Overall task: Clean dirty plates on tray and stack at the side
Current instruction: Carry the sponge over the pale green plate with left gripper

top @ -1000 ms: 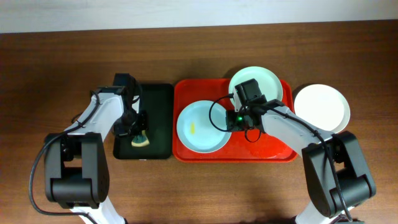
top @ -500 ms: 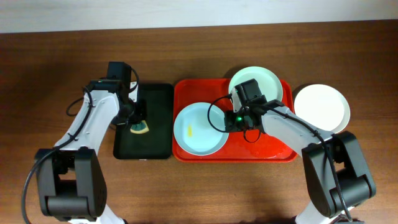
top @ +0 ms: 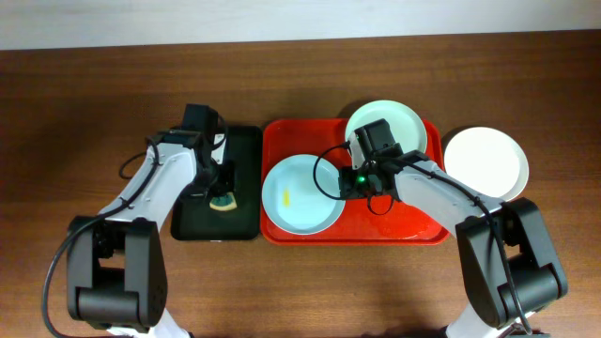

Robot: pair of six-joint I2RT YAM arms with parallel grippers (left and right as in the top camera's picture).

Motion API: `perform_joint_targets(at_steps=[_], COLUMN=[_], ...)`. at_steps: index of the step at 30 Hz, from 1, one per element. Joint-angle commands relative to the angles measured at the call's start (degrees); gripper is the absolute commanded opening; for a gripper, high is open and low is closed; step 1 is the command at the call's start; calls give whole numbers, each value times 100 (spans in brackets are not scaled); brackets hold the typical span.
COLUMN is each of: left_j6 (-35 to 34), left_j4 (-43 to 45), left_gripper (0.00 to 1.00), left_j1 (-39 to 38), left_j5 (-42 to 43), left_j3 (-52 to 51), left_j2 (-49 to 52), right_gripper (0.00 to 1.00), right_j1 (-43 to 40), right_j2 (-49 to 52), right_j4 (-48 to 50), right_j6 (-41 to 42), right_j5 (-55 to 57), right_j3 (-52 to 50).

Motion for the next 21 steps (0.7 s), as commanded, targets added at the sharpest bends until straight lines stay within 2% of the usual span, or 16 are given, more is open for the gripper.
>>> perform_joint_targets(at_steps=[1,7,13,21], left_j6=[92,4,4,7], left_j4=[155,566,651,-352], left_gripper=[0,0,0,0], left_j1=[-2,-2,-2,2], left_j5=[81,87,90,85], left_j3=[-271,-726,-732,555], left_j2=[63,63,63,61], right_gripper=[4,5,4,5], right_j1=[-7,-7,-7,-7], right_j2=[94,94,94,94], right_j4=[22,22,22,39], right_j6=[-37,-37,-37,-37], right_j5=[-66,-48,-48,-50], right_j3=[-39,-39,-39,-39])
